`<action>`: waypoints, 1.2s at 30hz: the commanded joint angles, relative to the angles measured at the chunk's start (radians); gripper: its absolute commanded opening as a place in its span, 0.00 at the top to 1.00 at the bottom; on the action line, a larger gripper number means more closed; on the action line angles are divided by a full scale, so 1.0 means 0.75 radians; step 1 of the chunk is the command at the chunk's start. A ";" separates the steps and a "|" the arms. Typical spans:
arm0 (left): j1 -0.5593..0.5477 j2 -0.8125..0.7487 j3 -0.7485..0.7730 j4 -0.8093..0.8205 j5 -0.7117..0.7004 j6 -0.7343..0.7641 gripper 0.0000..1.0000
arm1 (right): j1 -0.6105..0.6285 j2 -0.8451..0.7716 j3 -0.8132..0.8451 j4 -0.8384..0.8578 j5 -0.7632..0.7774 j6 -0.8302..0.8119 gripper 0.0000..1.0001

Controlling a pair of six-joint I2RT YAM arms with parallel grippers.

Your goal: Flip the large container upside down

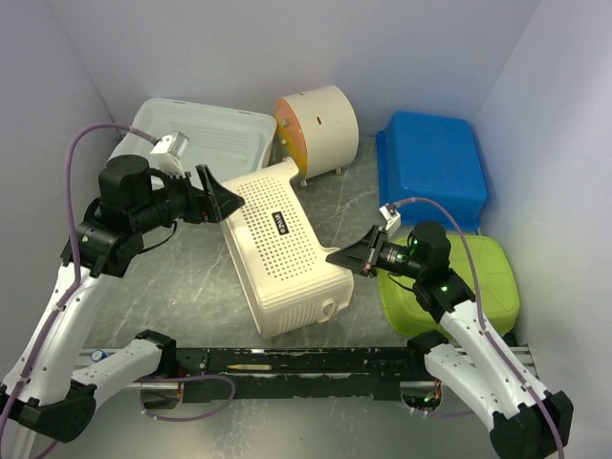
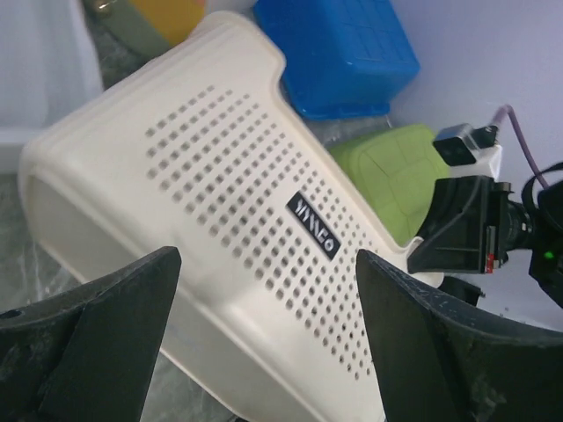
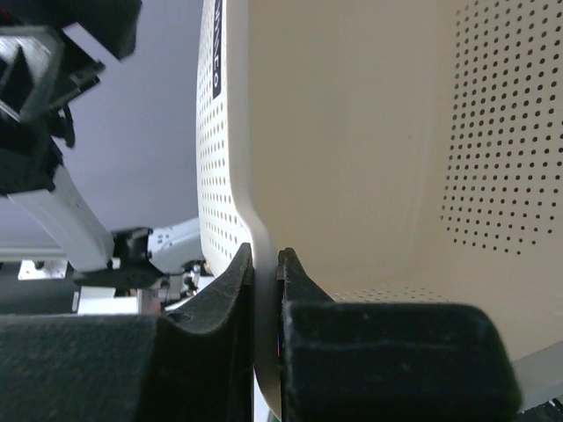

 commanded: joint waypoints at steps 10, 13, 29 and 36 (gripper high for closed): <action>-0.004 -0.143 -0.372 0.184 0.027 -0.383 0.08 | -0.161 0.047 -0.064 -0.354 0.150 -0.070 1.00; -0.003 -0.157 -0.421 0.276 0.100 -0.439 0.10 | -0.198 0.037 -0.152 -0.267 0.080 -0.015 1.00; -0.070 -0.059 -0.560 0.701 0.403 -0.695 0.26 | -0.265 0.100 -0.189 -0.207 -0.013 -0.051 1.00; -0.140 -0.044 -0.581 0.911 0.419 -0.802 0.25 | -0.313 0.114 -0.267 -0.077 -0.121 0.032 1.00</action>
